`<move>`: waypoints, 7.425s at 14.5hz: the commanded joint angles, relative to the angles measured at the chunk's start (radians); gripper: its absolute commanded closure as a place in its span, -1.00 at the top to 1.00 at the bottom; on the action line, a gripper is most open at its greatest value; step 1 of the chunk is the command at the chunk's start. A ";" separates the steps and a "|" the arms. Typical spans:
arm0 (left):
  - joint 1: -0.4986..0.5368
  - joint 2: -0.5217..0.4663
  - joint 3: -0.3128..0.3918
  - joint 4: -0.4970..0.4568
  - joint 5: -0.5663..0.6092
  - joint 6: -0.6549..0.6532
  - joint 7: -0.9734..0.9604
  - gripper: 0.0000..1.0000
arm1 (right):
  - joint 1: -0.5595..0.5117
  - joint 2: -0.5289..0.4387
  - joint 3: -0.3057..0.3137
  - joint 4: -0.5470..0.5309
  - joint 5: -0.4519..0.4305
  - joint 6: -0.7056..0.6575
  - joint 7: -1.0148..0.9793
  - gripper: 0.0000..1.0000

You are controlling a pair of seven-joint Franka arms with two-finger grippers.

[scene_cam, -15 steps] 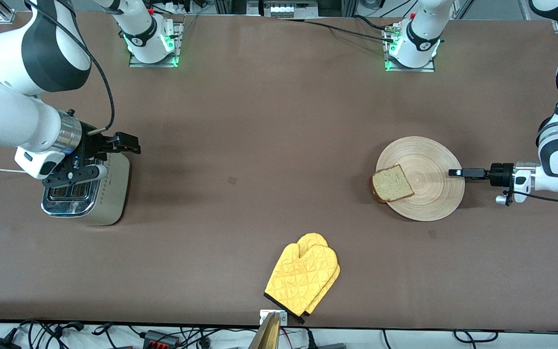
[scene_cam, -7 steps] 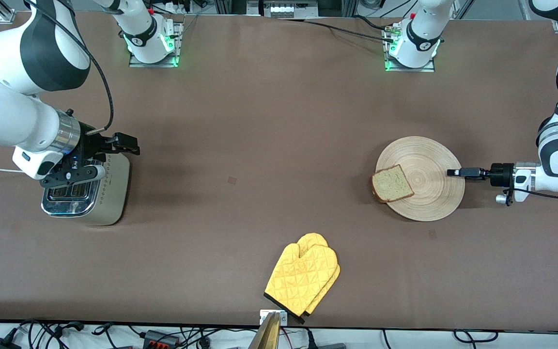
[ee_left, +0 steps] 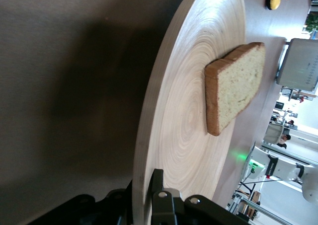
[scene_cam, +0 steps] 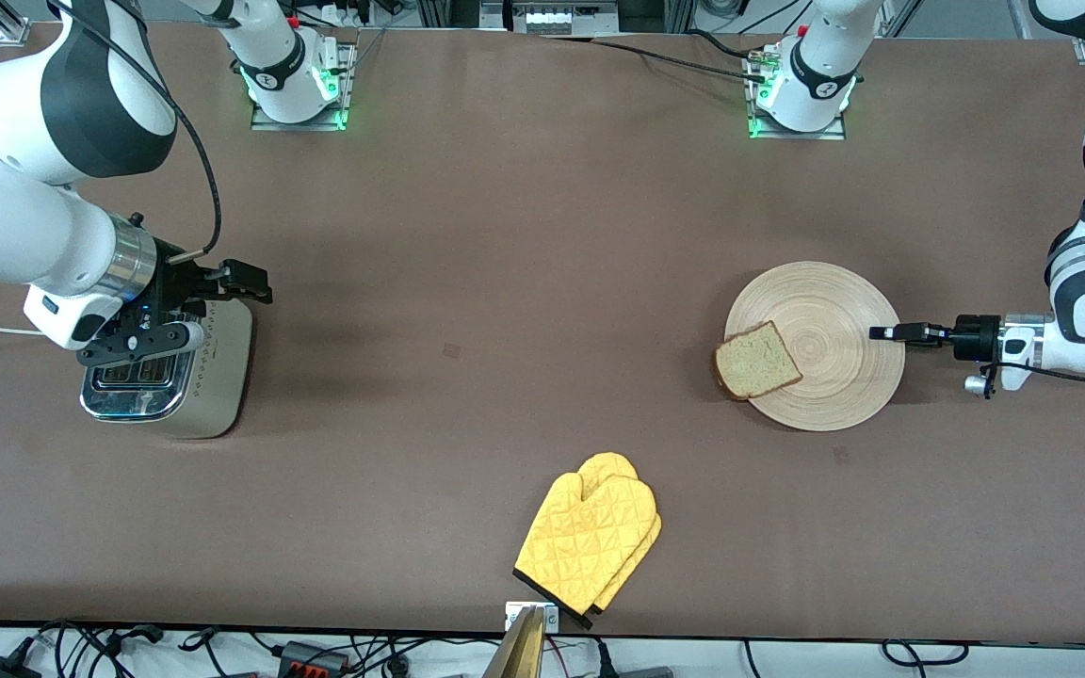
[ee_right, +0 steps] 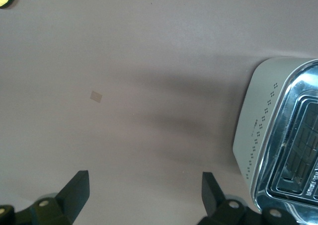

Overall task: Move plate and put bread in toaster
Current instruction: 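Slide the wooden plate toward the toaster with the left gripper, then grasp the bread slice with the right gripper while the left gripper withdraws, then lift the bread with the right gripper and carry it over the toaster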

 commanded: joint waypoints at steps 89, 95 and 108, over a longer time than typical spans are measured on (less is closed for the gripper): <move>-0.566 -0.287 0.059 0.590 0.589 -0.550 -0.710 1.00 | 0.230 0.457 -0.002 -0.014 0.437 0.314 0.195 -0.82; -0.627 -0.317 0.058 0.612 0.731 -0.478 -0.737 1.00 | 0.234 0.399 -0.005 0.009 0.412 0.309 0.183 -1.00; -0.479 -0.711 0.050 0.068 0.548 -0.099 -0.757 1.00 | 0.166 0.267 -0.293 0.293 0.010 -0.332 0.171 -1.00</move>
